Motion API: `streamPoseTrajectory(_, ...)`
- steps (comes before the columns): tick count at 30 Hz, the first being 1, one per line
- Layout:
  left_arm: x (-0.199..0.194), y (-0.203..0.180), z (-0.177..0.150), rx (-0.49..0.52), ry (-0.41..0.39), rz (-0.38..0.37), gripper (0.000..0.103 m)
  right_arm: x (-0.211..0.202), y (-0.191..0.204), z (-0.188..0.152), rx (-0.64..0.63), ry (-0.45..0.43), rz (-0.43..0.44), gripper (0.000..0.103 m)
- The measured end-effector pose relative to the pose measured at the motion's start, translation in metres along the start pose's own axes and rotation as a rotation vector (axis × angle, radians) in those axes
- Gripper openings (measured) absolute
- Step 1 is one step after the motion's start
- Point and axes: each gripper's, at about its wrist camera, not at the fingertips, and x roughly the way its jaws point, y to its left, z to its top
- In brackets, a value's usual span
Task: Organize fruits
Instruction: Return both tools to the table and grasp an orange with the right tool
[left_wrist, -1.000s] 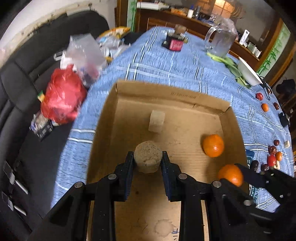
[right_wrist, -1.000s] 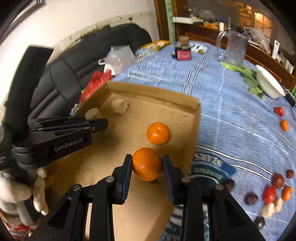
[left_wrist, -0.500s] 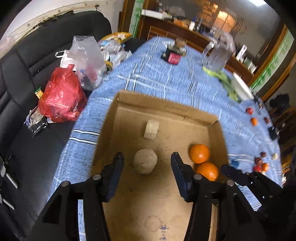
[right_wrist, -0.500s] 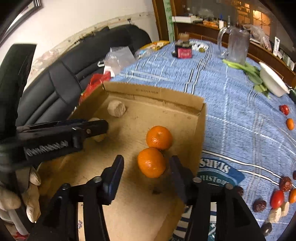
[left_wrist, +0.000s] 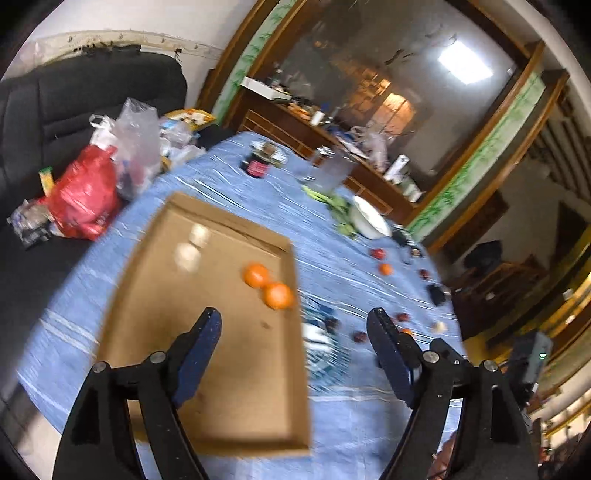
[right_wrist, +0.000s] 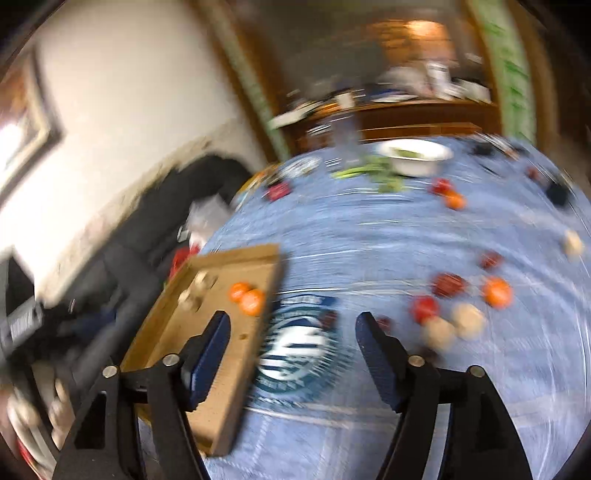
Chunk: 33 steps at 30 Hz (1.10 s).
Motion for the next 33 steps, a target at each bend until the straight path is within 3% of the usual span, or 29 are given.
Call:
streamPoseTrajectory(3, 0.009, -0.02, -0.02, 0.037, 0.041, -0.002, 0.081, -0.03, -0.04, -0.005, 0.105, -0.035, -0.048, 0.076)
streamPoseTrajectory(7, 0.023, -0.044, -0.037, 0.088, 0.079, 0.0, 0.081, -0.067, -0.072, -0.011, 0.153, -0.102, -0.123, 0.076)
streamPoseTrajectory(12, 0.045, -0.068, -0.056, 0.156, 0.141, -0.006, 0.081, -0.077, -0.095, -0.017, 0.181, -0.106, -0.152, 0.076)
streamPoseTrajectory(22, 0.102, -0.085, -0.094, 0.277, 0.257, 0.001, 0.081, -0.046, -0.128, -0.026, 0.21, -0.054, -0.201, 0.076)
streamPoseTrajectory(28, 0.123, -0.084, -0.091, 0.29, 0.278, 0.027, 0.08, -0.029, -0.144, -0.005, 0.216, -0.027, -0.227, 0.076)
streamPoseTrajectory(33, 0.131, -0.083, -0.09, 0.281, 0.275, 0.044, 0.08, 0.005, -0.144, 0.019, 0.109, 0.031, -0.291, 0.076)
